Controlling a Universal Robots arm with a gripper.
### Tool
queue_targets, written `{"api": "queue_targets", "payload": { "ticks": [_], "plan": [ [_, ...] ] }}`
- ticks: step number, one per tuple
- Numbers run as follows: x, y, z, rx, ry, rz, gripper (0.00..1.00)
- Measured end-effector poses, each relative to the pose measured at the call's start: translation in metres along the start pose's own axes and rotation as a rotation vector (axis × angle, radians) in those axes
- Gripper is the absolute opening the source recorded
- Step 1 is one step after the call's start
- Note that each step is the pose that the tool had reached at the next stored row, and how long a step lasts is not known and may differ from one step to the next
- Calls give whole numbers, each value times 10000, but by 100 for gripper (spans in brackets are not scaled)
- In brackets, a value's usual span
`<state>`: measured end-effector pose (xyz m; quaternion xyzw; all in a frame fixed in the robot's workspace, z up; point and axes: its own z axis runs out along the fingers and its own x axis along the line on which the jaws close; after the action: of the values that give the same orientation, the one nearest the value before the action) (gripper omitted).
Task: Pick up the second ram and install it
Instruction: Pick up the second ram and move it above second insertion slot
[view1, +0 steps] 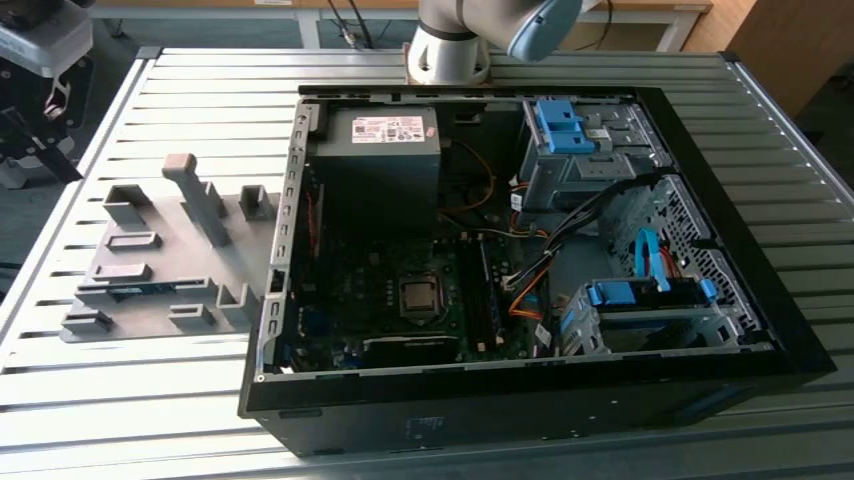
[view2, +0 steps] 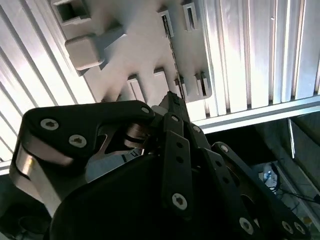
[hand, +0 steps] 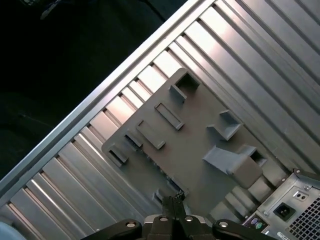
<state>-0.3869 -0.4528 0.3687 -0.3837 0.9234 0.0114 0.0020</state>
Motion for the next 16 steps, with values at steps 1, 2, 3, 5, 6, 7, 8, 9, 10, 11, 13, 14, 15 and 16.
{"api": "queue_targets", "payload": {
  "ticks": [1,2,3,5,6,7,8,9,10,11,13,14,15,16],
  "plan": [
    [0,0,1,-2,3,-164,11],
    [0,0,2,-4,6,-330,11],
    [0,0,3,-6,10,-497,11],
    [1,1,6,-10,16,-836,11],
    [1,1,7,-13,20,-1009,11],
    [1,1,8,-15,23,-1180,11],
    [1,1,9,-17,27,-1365,11],
    [1,1,10,-19,30,-1539,11],
    [1,1,11,-21,34,-1719,11],
    [1,1,12,-23,37,-1893,11],
    [1,1,15,-28,44,-2231,11],
    [2,1,16,-30,47,-2401,11],
    [2,1,17,-32,50,-2556,11],
    [2,1,18,-34,53,-2706,11]
  ]
}}
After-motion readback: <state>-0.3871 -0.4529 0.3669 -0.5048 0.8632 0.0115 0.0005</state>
